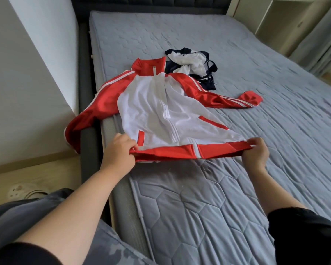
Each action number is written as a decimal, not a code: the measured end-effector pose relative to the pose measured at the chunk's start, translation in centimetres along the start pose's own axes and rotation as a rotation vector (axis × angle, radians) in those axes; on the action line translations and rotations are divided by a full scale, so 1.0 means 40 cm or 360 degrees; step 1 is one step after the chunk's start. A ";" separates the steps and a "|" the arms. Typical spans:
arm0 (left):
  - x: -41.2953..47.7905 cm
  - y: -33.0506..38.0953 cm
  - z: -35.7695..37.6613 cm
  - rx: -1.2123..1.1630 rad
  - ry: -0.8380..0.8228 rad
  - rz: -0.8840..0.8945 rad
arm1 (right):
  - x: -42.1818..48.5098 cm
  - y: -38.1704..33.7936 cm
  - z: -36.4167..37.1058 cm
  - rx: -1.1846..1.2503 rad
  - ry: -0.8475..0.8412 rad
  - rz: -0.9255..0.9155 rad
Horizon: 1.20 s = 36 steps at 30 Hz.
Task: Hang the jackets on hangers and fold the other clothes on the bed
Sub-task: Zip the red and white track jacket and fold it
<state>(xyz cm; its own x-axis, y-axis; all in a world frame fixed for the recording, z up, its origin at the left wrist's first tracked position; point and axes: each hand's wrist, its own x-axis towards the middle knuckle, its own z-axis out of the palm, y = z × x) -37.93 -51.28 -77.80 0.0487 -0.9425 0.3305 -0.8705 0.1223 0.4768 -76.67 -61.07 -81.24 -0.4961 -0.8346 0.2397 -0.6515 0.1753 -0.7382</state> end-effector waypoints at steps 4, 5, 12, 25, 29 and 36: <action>-0.025 0.001 0.020 0.0162 -0.0867 0.0043 | -0.008 0.021 -0.006 -0.0165 -0.0052 -0.0151; -0.038 0.004 0.033 0.0198 -0.1196 0.0054 | -0.016 0.030 -0.007 -0.0289 -0.0150 -0.0183; -0.096 0.042 0.085 -0.0116 -0.2185 -0.0324 | -0.083 0.039 0.021 -0.1815 -0.1076 -0.0321; -0.098 -0.061 0.122 0.0599 -0.1613 -0.0291 | -0.241 -0.039 0.164 -0.1297 -0.1633 -0.0788; -0.072 -0.055 0.134 0.0587 -0.1140 -0.0214 | -0.222 -0.107 0.201 -0.1121 -0.1165 -0.0977; -0.043 -0.084 0.127 0.0561 -0.1122 -0.0387 | -0.243 -0.096 0.234 -0.1012 -0.1257 -0.0910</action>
<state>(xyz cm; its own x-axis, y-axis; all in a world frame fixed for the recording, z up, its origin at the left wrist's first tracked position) -37.56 -51.66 -84.10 0.0387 -0.9185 -0.3936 -0.9837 -0.1042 0.1465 -63.96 -58.53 -86.65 0.3129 -0.9307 -0.1896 -0.9463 -0.2884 -0.1462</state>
